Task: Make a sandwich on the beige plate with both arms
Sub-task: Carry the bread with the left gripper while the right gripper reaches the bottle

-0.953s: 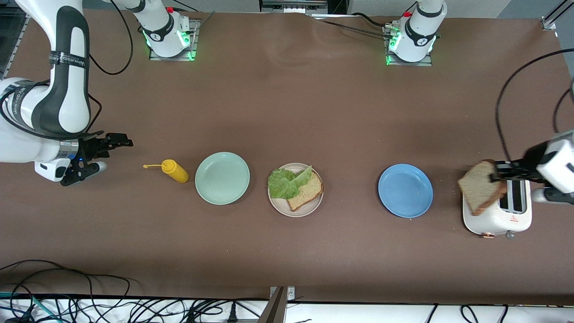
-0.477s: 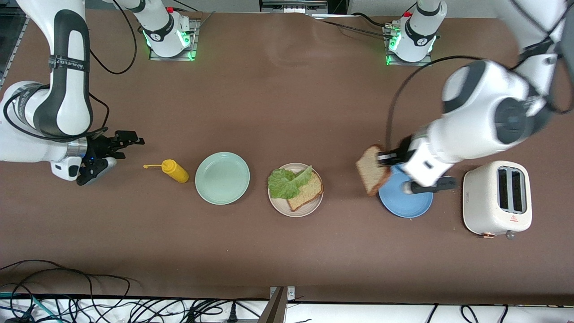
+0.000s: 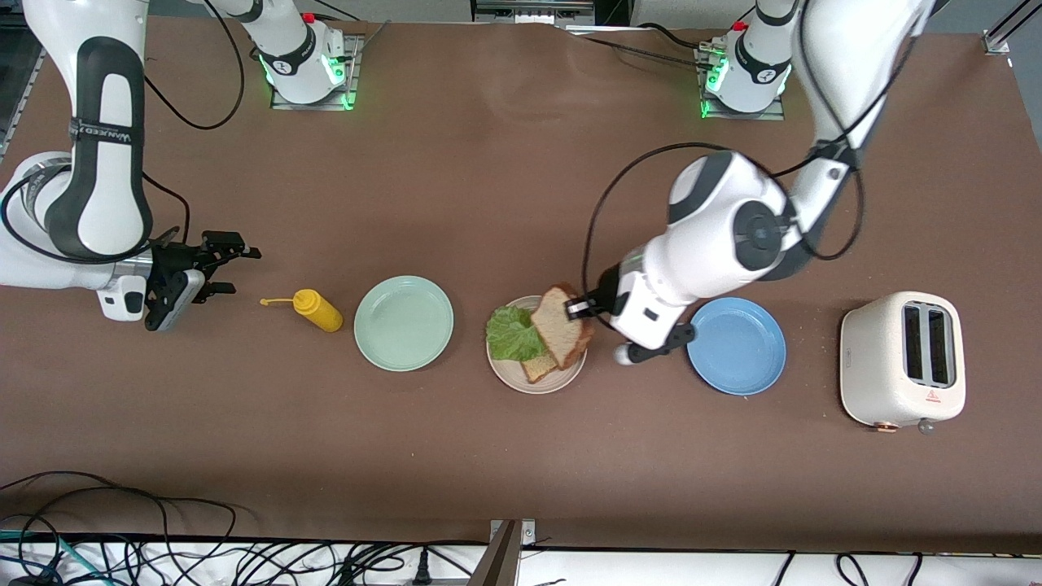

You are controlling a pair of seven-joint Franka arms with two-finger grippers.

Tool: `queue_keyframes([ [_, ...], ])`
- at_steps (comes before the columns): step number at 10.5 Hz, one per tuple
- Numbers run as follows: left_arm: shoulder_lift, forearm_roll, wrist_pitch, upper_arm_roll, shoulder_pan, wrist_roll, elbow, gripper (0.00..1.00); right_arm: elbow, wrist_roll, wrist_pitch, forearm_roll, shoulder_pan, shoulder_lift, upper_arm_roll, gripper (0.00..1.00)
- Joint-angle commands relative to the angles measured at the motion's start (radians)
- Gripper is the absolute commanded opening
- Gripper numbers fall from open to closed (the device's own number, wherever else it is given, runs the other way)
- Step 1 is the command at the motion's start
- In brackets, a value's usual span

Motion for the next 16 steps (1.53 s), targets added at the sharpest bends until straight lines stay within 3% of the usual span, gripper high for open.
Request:
queue_keyframes([
  [1, 0.044, -0.021, 0.077, 0.009, -0.029, -0.011, 0.024, 0.0, -0.006, -0.074, -0.025, 0.069, -0.012, 0.018, 0.003, 1.0],
  [4, 0.073, -0.015, 0.144, 0.014, -0.064, -0.012, 0.018, 0.0, 0.005, -0.04, -0.071, 0.068, -0.013, -0.004, -0.003, 1.0],
  [6, 0.081, -0.014, 0.144, 0.014, -0.065, -0.012, 0.016, 0.0, -0.003, -0.207, -0.068, 0.1, -0.028, 0.019, -0.001, 1.0],
  [9, 0.076, -0.015, 0.143, 0.014, -0.058, -0.009, 0.019, 0.0, -0.002, -0.529, -0.065, 0.234, -0.053, 0.064, 0.003, 1.0],
  [12, -0.022, -0.012, 0.01, 0.008, 0.063, 0.017, 0.025, 0.0, -0.002, -0.85, -0.076, 0.445, -0.058, 0.176, 0.005, 1.0],
  [14, -0.094, -0.012, -0.132, 0.008, 0.143, 0.116, 0.024, 0.0, -0.002, -0.954, -0.103, 0.534, -0.119, 0.21, 0.066, 1.0],
  [16, -0.167, -0.01, -0.281, 0.015, 0.213, 0.222, 0.021, 0.0, 0.0, -1.002, -0.157, 0.577, -0.264, 0.251, 0.199, 1.0],
])
